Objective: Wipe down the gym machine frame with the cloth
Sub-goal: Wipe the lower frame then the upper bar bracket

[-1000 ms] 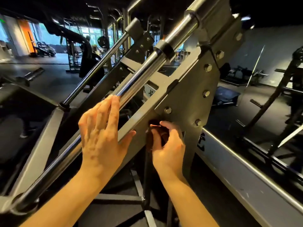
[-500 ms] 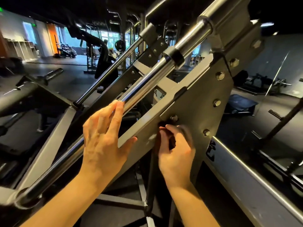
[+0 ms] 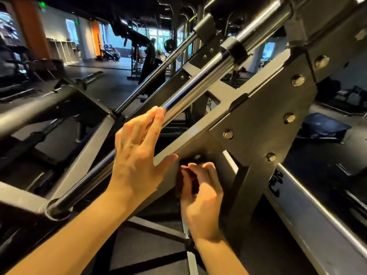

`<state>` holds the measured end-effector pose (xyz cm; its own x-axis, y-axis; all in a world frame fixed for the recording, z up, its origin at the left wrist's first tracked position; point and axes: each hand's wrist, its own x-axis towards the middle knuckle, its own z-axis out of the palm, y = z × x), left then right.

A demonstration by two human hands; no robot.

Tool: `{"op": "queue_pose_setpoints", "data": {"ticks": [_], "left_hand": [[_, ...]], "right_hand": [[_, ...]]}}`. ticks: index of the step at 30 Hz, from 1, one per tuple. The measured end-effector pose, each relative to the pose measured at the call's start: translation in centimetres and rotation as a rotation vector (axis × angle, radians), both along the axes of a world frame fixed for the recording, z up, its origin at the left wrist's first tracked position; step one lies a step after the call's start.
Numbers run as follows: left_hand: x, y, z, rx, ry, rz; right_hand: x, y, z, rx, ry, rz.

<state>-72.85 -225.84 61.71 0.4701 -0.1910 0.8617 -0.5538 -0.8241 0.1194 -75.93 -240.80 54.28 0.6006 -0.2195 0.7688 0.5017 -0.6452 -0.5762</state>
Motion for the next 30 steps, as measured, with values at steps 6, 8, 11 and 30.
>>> {"op": "queue_pose_setpoints", "data": {"ticks": [6, 8, 11, 30], "left_hand": [[-0.5, 1.3, 0.0, 0.072, 0.001, 0.048], [-0.8, 1.8, -0.4, 0.072, 0.016, 0.071], [-0.7, 2.5, -1.0, 0.058, 0.033, 0.095], [0.3, 3.3, -1.8, 0.0, 0.038, -0.067]], "right_hand": [[-0.3, -3.5, 2.3, 0.046, 0.023, -0.163], [-0.1, -3.3, 3.3, 0.156, 0.013, -0.241], [-0.6, 0.8, 1.0, 0.074, 0.085, -0.124], [-0.2, 0.4, 4.0, 0.293, 0.066, -0.343]]}}
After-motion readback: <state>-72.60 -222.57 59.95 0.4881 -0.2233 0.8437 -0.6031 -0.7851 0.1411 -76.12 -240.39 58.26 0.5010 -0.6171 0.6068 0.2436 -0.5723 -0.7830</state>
